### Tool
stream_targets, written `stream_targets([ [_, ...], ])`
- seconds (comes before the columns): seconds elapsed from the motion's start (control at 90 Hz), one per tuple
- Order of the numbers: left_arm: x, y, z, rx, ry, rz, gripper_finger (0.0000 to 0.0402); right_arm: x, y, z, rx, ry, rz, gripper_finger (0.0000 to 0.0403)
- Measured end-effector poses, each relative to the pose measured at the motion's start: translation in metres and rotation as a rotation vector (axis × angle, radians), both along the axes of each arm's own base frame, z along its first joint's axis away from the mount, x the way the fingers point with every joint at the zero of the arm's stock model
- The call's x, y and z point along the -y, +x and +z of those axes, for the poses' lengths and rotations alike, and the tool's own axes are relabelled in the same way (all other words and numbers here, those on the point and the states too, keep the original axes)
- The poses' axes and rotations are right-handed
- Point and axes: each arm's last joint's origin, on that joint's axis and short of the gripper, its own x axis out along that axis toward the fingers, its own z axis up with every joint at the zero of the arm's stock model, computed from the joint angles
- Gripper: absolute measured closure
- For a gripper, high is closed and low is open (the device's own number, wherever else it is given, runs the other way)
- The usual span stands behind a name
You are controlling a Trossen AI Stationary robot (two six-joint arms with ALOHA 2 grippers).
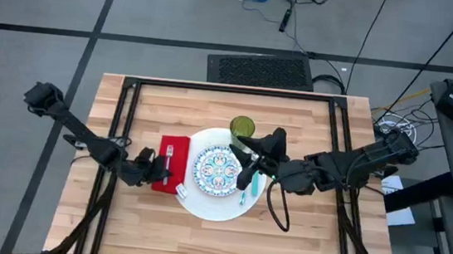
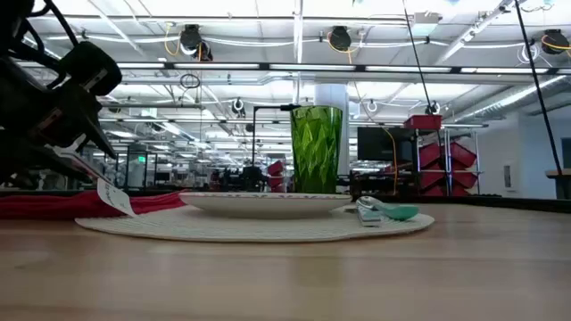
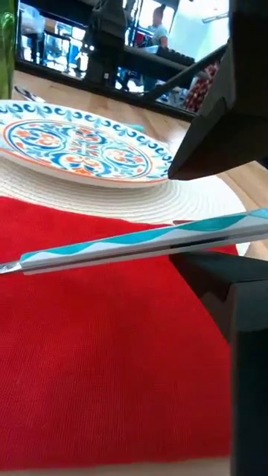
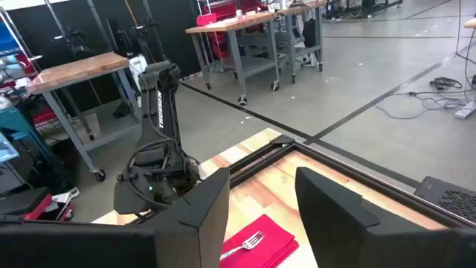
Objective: Set table place
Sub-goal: Put the white fork on the red napkin on the white table placemat, then return to Home Position
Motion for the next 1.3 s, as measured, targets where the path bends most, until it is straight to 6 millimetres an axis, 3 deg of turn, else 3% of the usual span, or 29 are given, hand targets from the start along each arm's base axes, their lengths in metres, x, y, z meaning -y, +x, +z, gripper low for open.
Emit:
stream_targets([
  [0.478,-0.002,-0.001,-0.001,-0.01,-0.005,0.038,0.0253,0.0,0.0,0.0,-0.002,-0.004,0.001,0.0261],
  [0.978,-0.006,-0.011,-0.011,-0.171,-0.091,0.108,0.0253,0.0,0.0,0.0,-0.005,-0.009,0.001,0.0261],
  [1.3,-0.004,-0.011,0.008,-0.29,-0.047,0.116,0.0253,0.001,0.0,0.0,-0.006,-0.01,0.0,0.0261],
])
